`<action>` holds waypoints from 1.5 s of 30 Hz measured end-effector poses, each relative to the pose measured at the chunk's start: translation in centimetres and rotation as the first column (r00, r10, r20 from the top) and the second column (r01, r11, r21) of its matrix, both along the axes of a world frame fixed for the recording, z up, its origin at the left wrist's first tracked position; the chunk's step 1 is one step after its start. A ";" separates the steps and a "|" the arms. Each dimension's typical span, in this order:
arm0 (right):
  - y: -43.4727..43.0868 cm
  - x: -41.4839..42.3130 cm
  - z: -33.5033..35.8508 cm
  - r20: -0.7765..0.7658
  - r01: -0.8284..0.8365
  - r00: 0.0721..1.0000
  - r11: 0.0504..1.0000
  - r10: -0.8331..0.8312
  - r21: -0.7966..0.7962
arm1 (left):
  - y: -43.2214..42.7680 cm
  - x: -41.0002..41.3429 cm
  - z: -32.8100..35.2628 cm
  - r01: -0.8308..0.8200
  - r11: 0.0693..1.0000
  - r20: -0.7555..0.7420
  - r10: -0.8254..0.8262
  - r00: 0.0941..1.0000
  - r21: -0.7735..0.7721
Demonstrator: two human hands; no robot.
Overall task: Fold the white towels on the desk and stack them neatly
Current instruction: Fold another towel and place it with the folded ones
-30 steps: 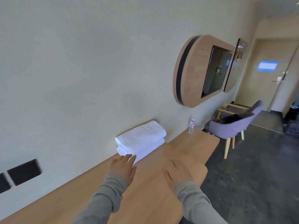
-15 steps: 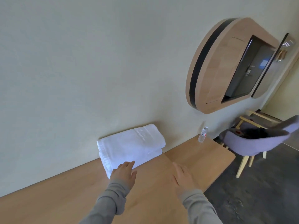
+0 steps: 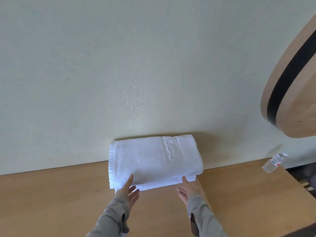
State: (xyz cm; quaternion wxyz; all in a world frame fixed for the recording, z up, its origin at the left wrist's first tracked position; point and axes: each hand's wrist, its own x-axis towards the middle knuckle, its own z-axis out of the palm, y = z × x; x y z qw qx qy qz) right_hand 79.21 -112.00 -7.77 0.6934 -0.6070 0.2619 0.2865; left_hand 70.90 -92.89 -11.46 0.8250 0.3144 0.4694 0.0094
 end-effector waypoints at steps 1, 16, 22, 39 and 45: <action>0.2 1.1 -0.4 -0.042 0.038 0.998 0.998 -0.035 0.048 | -0.1 0.6 -0.3 -0.057 0.998 0.013 0.058 0.998 -0.034; 3.1 8.3 -1.2 -0.136 0.282 0.959 0.893 -0.249 0.351 | -1.5 5.3 0.6 -0.552 0.807 0.059 0.574 0.817 -0.211; 3.4 7.7 -0.3 -0.068 0.194 0.981 0.937 -0.182 0.291 | -1.5 6.0 0.9 -0.608 0.762 0.016 0.627 0.779 -0.221; 10.2 1.2 5.4 -0.050 0.127 0.992 0.907 -0.117 0.401 | 4.3 -2.9 8.7 -0.688 0.703 0.191 0.712 0.676 -0.183; 18.5 -6.9 9.7 -0.033 -0.062 0.996 0.908 0.083 0.414 | 10.2 -13.0 12.7 -0.823 0.542 0.252 0.832 0.495 -0.171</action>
